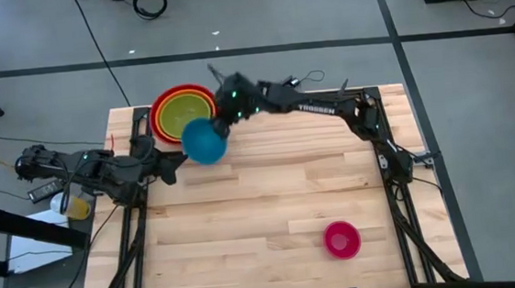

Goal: Nest bowls inside each other
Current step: Stack the blue bowl into the green bowl

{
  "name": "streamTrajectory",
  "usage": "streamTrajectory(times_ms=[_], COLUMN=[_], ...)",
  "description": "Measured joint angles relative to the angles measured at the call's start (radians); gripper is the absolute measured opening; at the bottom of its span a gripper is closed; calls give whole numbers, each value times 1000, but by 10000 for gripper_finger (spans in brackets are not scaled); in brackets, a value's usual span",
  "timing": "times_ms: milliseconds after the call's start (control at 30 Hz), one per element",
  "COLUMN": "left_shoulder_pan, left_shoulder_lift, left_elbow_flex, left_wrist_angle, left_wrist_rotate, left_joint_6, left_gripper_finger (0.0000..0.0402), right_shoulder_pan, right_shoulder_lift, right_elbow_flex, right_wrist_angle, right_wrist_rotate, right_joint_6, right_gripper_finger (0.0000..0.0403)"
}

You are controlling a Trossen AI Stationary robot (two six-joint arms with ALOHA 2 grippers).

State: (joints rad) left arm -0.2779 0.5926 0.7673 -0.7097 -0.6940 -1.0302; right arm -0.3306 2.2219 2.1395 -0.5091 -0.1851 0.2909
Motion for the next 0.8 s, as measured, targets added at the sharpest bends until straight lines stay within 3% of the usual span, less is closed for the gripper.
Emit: streamTrajectory(times_ms=[367, 533, 667, 800], left_shoulder_pan=[20, 96, 165, 218], left_shoulder_lift=[3, 3, 18, 49], left_elbow_flex=[0, 0, -7, -7], left_wrist_angle=[-12, -18, -13, -7], left_wrist_rotate=[-200, -217, -228, -227], left_joint_6=[-47, -67, -91, -112], left_gripper_finger=[153, 153, 153, 153], right_shoulder_pan=[-138, -141, -142, -153], right_shoulder_lift=[61, 129, 163, 168], right_elbow_flex=[0, -3, -2, -2], right_wrist_angle=[291, 361, 395, 380], right_wrist_rotate=[-81, -129, -97, -41], right_joint_6=[16, 51, 100, 124], right_gripper_finger=[11, 11, 22, 58])
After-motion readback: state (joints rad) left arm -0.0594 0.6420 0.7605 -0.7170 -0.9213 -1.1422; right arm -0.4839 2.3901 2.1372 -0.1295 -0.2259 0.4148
